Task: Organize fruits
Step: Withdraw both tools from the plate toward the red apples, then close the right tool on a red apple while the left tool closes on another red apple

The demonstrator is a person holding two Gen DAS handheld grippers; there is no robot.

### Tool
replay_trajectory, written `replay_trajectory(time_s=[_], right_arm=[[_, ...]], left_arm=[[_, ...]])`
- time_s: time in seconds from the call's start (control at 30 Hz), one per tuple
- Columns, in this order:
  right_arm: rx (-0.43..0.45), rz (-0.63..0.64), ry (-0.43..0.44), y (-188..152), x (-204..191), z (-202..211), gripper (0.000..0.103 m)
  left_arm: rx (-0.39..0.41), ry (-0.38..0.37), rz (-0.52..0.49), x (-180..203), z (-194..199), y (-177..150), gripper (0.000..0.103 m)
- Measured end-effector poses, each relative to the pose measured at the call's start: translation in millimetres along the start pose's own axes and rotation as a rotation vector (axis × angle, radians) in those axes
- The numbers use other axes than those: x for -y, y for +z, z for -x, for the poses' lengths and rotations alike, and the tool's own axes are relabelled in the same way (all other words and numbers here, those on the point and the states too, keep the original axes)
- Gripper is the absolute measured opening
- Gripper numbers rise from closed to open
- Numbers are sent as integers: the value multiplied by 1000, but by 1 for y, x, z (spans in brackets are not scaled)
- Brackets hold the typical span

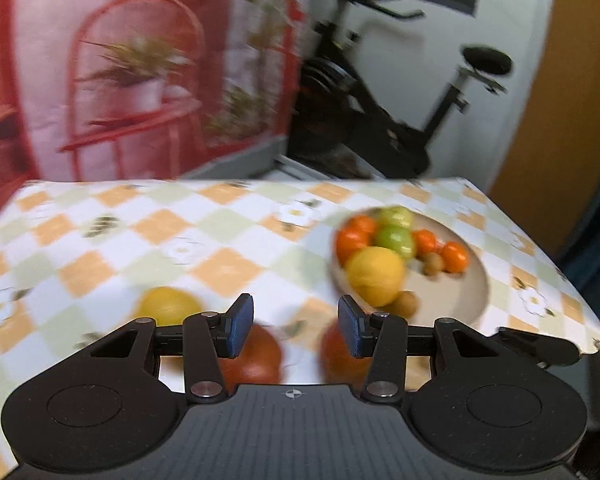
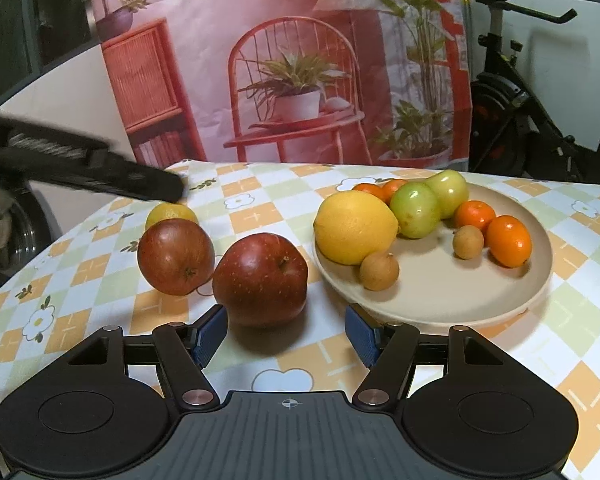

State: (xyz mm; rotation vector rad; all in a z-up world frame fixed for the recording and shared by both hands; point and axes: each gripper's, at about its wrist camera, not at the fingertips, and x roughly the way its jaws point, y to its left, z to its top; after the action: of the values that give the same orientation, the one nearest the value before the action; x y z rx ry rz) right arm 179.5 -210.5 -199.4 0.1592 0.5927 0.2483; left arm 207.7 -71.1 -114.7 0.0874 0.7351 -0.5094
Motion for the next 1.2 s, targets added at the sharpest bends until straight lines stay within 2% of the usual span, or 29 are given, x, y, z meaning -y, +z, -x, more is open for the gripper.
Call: replay_trajectory(time_s=[0.17,0.33,0.5,0.7,1.0,1.2], right_arm=[[-14,3,12,-2,0,-1,61],[-20,10,32,-3,-1,-4,61],[-27,16,55,1,-3,-11,61],[-34,32,92,10,-7,-24,59],[-66,85,113,21,-17,-45,59],[-70,84,111,19,-18,-40,58]], left_arm=[[-101,-57,-23,22,-35,2,49],[-150,-80,-28,23,-48,-4,48],[-158,-102,57,5,-46,-3,48],[-162,-107,111,-14,-42,-3,46],[-152,-114,108,-16,-42,-5,45],[-163,-130,97,-12,-40,-6,44]])
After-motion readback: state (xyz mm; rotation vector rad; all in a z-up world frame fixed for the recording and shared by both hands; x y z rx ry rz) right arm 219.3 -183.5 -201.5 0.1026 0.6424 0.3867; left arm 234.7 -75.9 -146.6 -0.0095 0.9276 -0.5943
